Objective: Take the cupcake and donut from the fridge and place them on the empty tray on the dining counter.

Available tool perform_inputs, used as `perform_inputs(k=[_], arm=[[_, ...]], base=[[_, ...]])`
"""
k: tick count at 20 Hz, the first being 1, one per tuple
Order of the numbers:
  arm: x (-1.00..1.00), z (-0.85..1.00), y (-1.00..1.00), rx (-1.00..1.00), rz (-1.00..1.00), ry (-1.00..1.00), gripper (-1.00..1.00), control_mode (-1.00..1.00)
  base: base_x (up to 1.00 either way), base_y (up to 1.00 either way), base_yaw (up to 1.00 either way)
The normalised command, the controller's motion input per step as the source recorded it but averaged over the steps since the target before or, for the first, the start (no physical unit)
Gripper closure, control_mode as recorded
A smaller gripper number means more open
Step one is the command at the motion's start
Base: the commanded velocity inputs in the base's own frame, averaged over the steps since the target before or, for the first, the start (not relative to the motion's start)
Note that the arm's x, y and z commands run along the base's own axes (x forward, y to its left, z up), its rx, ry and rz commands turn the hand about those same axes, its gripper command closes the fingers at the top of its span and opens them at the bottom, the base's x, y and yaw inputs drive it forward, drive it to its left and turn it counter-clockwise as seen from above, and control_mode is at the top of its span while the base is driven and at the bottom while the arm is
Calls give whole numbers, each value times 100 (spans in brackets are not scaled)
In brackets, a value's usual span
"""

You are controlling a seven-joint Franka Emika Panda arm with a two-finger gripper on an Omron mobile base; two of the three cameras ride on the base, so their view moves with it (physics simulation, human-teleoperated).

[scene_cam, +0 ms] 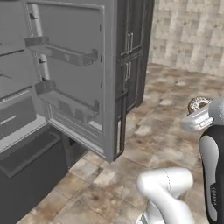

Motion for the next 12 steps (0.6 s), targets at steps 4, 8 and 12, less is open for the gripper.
perform_inputs(k=[4, 8, 12], arm=[[0, 0, 0, 0, 0, 0, 100, 100], [0, 0, 0, 0, 0, 0, 100, 100], [0, 0, 0, 0, 0, 0, 100, 100]], base=[[-16, -28, -61], [-21, -31, -59], [-15, -31, -55]])
